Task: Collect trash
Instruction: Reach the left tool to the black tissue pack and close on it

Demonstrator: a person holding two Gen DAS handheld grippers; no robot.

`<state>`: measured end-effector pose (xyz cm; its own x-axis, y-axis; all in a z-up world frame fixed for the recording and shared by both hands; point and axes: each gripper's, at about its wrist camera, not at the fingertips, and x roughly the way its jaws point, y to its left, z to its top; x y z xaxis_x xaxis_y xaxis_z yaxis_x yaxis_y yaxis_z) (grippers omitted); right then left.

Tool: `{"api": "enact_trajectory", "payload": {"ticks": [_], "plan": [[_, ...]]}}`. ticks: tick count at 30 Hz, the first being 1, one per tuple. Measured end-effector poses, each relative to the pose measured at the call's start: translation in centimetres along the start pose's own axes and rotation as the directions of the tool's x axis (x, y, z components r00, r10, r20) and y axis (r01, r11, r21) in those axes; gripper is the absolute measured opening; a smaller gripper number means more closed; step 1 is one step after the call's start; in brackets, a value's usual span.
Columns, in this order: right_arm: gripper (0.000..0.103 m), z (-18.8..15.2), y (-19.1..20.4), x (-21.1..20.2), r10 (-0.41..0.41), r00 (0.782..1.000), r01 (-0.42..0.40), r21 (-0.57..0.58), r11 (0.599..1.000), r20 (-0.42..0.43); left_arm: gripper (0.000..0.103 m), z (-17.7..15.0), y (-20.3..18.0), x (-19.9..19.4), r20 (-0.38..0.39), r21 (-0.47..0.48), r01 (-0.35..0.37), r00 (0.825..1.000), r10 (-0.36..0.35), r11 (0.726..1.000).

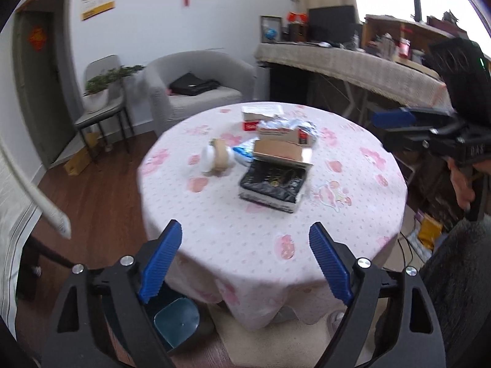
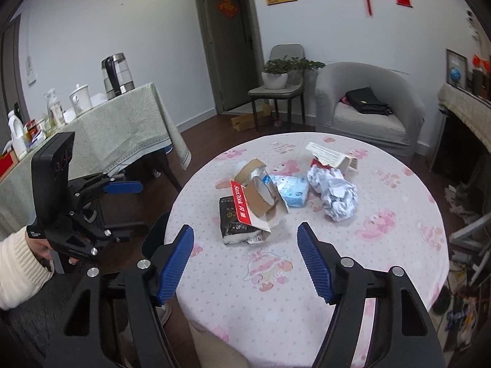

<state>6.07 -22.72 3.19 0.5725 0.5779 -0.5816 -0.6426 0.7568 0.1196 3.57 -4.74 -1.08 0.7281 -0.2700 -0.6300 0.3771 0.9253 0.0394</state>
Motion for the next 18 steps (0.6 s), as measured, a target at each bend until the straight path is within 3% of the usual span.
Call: {"api": "enact_trajectory", "payload": {"ticks": [3, 6, 10, 18], "plan": [[0.071, 0.8, 0.1, 1.1, 0.017, 0.999, -0.018, -0.048, 0.999, -0.029, 0.088, 0.5, -0.5, 1.7, -0.013, 0.027, 0.037, 0.999, -0.037, 0.999], [0.057, 1.3, -0.4, 2.2, 0.047, 0.997, -0.05, -0.062, 0.997, -0.053, 0.088, 1.0, -0.8, 3.8, -0.033, 0.06, 0.069, 0.997, -0.067, 0.996], [0.05, 1.9, -1.3, 3.3, 0.1, 0.992, -0.104, -0.049, 0.993, -0.075, 0.092, 1.8, -0.4, 5.9, -0.048, 0.071, 0.104, 0.994, -0.1, 0.992], [0.048, 3.2, -2.5, 5.6, 0.152, 0.98, -0.16, -0.057, 0.985, -0.131, 0.097, 2.9, 0.3, 8.5, -0.064, 0.067, 0.204, 0.978, -0.2, 0.977]]}}
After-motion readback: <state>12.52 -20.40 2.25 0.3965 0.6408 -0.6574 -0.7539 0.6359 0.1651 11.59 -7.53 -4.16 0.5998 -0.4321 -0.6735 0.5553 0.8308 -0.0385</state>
